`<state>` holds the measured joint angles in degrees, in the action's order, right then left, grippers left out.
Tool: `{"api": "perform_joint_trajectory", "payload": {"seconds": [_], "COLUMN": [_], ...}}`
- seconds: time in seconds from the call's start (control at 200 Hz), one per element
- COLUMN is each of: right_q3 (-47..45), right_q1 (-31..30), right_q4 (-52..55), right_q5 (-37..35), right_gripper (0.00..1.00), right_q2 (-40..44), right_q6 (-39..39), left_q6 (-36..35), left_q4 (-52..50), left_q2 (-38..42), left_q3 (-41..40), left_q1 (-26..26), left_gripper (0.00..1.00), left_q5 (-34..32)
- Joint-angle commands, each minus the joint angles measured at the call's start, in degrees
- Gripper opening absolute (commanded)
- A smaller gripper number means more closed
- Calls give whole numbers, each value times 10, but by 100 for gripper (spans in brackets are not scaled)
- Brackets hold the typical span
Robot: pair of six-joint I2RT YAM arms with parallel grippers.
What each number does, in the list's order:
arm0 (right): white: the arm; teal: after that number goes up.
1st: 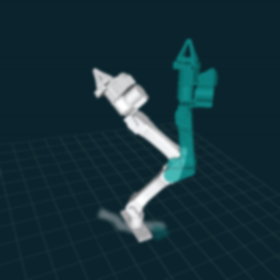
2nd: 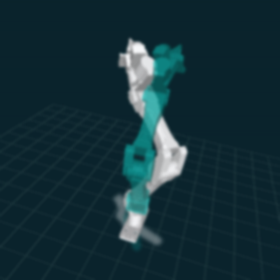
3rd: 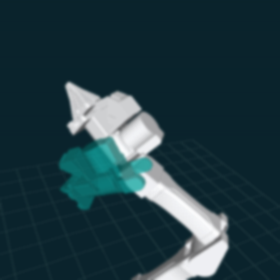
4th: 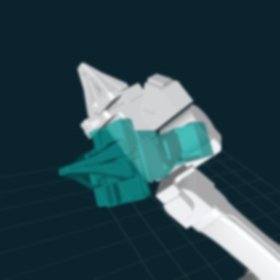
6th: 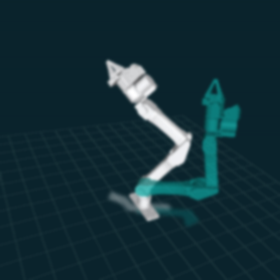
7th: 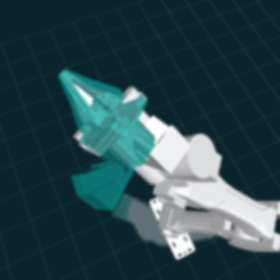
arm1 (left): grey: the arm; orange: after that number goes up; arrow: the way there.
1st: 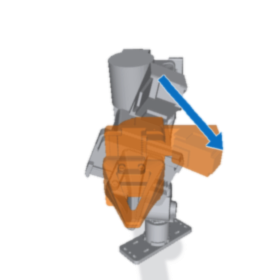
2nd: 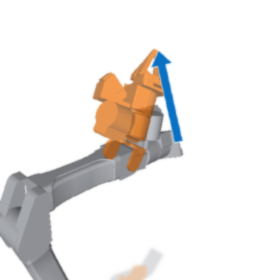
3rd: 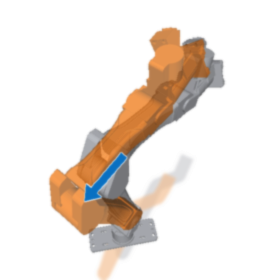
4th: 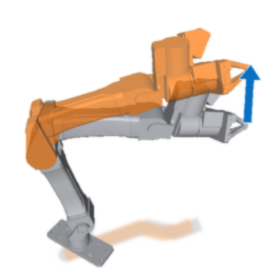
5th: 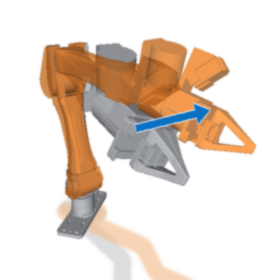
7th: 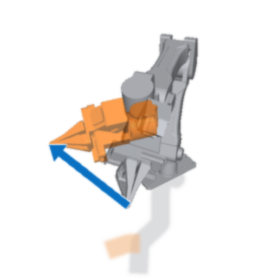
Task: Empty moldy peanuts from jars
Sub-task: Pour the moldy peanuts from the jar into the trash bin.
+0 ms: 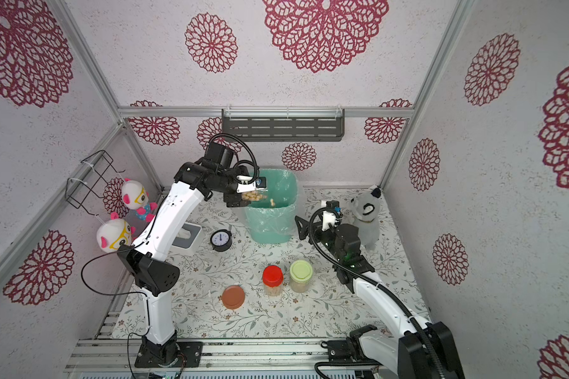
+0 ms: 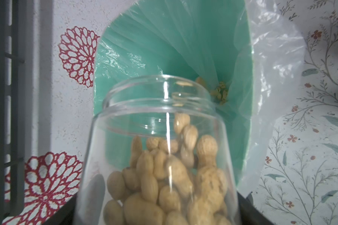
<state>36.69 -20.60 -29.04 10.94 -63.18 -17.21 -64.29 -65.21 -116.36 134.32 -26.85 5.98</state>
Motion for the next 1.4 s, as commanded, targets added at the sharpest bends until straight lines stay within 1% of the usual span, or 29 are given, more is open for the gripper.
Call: {"api": "perform_joint_trajectory", "payload": {"seconds": [0.0, 0.245, 0.335, 0.55, 0.715, 0.906, 1.081, 1.221, 1.301, 1.396], "right_q3": [-3, -14, -20, -24, -28, -34, -35, -39, -40, -44], "right_q1": [7, 9, 9, 10, 10, 10, 10, 10, 10, 10], "right_q4": [-46, -60, -70, -86, -103, -110, -116, -126, -131, -138], "right_q5": [15, 18, 17, 20, 40, 48, 53, 54, 56, 58], "right_gripper": [99, 99, 99, 99, 99, 99, 99, 99, 99, 99], "right_q2": [18, 14, 15, 11, 8, 4, 1, -2, -3, -5], "right_q6": [-19, -23, -23, -25, -24, -23, -21, -23, -23, -24], "left_q6": [-52, -115, -128, -172, -193, -230, -284, -342, -367, -383], "left_q4": [64, 82, 85, 105, 121, 142, 179, 225, 242, 255], "left_q2": [6, 2, 5, 5, 7, 7, 10, 13, 15, 15], "left_q3": [6, 1, -3, -40, -45, -52, -65, -90, -101, -106], "left_q1": [-12, -34, -42, -58, -68, -77, -90, -96, -99, -102], "left_gripper": [0, 0, 0, 0, 0, 0, 0, 0, 0, 0], "left_q5": [-45, -120, -141, -212, -222, -257, -298, -333, -346, -351]}}
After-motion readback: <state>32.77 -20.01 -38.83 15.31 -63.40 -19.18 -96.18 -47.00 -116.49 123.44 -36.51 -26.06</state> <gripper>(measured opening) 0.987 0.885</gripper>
